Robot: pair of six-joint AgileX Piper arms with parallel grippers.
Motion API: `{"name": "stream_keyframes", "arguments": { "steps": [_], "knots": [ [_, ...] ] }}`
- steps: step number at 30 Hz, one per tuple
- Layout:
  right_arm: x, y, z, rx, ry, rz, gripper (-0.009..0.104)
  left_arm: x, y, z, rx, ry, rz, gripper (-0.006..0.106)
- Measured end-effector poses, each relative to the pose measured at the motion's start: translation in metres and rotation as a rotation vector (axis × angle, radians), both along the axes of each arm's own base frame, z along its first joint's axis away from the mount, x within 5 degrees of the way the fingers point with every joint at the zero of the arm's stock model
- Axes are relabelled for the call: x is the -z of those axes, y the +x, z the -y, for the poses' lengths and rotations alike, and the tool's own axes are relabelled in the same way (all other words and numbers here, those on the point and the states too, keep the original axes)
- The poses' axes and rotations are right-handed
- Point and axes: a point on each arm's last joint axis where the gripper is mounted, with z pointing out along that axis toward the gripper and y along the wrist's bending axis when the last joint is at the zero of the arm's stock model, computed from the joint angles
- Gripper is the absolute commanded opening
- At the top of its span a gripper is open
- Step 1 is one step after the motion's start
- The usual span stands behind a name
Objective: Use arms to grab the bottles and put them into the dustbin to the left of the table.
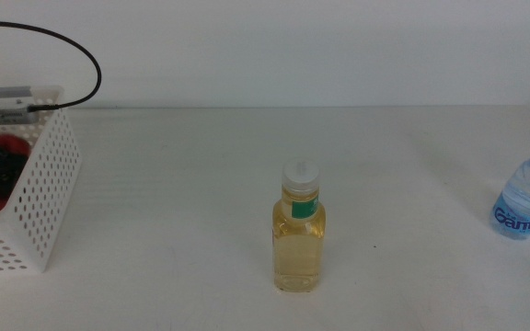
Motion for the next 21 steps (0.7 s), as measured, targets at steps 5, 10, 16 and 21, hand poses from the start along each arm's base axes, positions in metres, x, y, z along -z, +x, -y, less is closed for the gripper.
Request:
{"name": "stream_keyframes", "arguments": {
  "steps": [5,10,16,21],
  "knots": [
    [0.0,0.0,0.0,0.0,0.0,0.0,0.068,-0.002,-0.001,0.0,0.001,-0.002,-0.004,0.09],
    [0.0,0.0,0.0,0.0,0.0,0.0,0.068,-0.011,-0.002,0.001,-0.018,-0.015,-0.031,0.09],
    [0.0,0.0,0.0,0.0,0.0,0.0,0.068,-0.059,-0.004,0.004,-0.044,-0.023,0.037,0.09],
    [0.0,0.0,0.0,0.0,0.0,0.0,0.068,-0.107,-0.017,0.015,-0.061,-0.068,0.154,0.09]
  ]
}}
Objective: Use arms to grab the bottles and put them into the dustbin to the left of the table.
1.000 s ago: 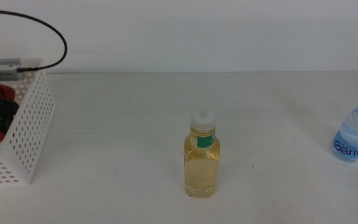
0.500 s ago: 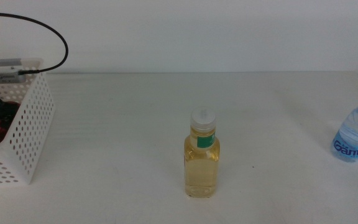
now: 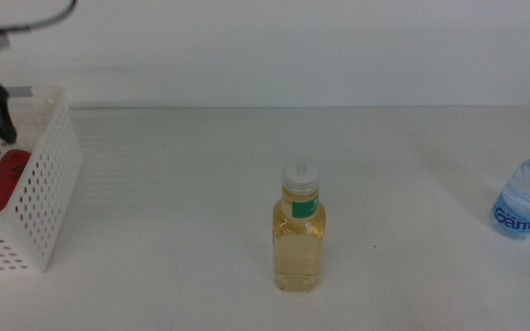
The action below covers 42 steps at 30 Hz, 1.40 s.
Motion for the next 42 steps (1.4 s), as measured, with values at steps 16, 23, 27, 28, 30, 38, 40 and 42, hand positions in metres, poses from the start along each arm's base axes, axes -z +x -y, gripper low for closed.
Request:
{"name": "stream_keyframes", "arguments": {
  "steps": [16,23,27,28,30,38,40,42],
  "knots": [
    [0.0,0.0,0.0,0.0,0.0,0.0,0.068,-0.111,-0.114,0.111,0.179,0.006,0.344,0.09],
    [0.0,0.0,0.0,0.0,0.0,0.0,0.068,-0.106,-0.172,0.136,0.239,0.001,0.49,0.09],
    [0.0,0.0,0.0,0.0,0.0,0.0,0.068,-0.093,-0.199,0.14,0.242,-0.007,0.574,0.09],
    [0.0,0.0,0.0,0.0,0.0,0.0,0.068,-0.089,-0.205,0.141,0.242,-0.015,0.598,0.09],
    [0.0,0.0,0.0,0.0,0.0,0.0,0.068,-0.078,-0.216,0.143,0.25,-0.025,0.644,0.09],
    [0.0,0.0,0.0,0.0,0.0,0.0,0.068,-0.029,-0.247,0.15,0.252,-0.069,0.811,0.09],
    [0.0,0.0,0.0,0.0,0.0,0.0,0.068,-0.015,-0.251,0.151,0.229,-0.096,0.825,0.09],
    [0.0,0.0,0.0,0.0,0.0,0.0,0.068,-0.003,-0.253,0.152,0.197,-0.134,0.818,0.09]
  ]
}}
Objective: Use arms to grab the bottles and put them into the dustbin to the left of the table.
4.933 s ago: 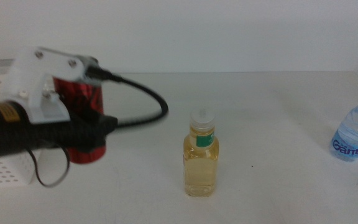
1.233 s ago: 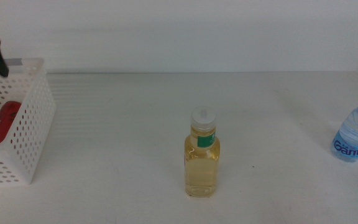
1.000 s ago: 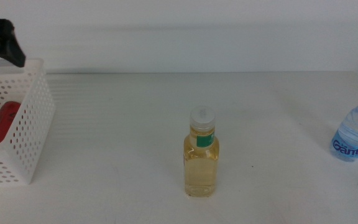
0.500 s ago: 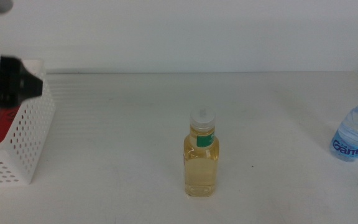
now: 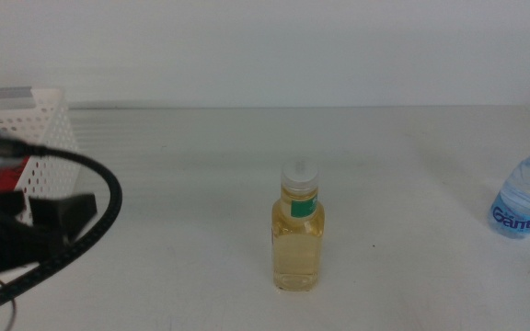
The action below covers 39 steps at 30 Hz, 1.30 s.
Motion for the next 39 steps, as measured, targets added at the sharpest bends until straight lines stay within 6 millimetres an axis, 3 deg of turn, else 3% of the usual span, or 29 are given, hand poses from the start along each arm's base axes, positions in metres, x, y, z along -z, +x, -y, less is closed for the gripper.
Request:
{"name": "stream_keyframes", "arguments": {
  "steps": [9,23,31,39],
  "knots": [
    [0.0,0.0,0.0,0.0,0.0,0.0,0.068,0.029,-0.002,0.021,0.1,-0.038,-0.004,0.09],
    [0.0,0.0,0.0,0.0,0.0,0.0,0.068,0.063,0.018,0.084,0.267,0.023,0.061,0.09],
    [0.0,0.0,0.0,0.0,0.0,0.0,0.068,0.079,0.013,0.115,0.367,0.071,0.099,0.09],
    [0.0,0.0,0.0,0.0,0.0,0.0,0.068,0.094,0.001,0.12,0.37,0.062,0.215,0.09]
  ]
}}
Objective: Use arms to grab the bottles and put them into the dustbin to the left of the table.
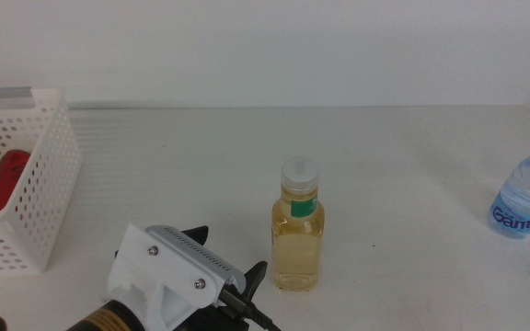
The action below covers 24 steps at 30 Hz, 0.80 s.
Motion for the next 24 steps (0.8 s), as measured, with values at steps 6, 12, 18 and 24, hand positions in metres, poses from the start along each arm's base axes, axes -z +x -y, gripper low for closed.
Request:
{"name": "stream_keyframes", "arguments": {
  "steps": [6,12,18,24],
  "knots": [
    [0.0,0.0,0.0,0.0,0.0,0.0,0.068,0.011,0.003,0.004,-0.027,-0.029,-0.004,0.09],
    [0.0,0.0,0.0,0.0,0.0,0.0,0.068,0.02,0.006,0.013,-0.003,-0.055,0.013,0.09],
    [0.0,0.0,0.0,0.0,0.0,0.0,0.068,0.025,0.015,0.028,0.006,-0.095,-0.01,0.09],
    [0.0,0.0,0.0,0.0,0.0,0.0,0.068,0.03,0.022,0.043,0.038,-0.116,-0.036,0.09]
  ]
}}
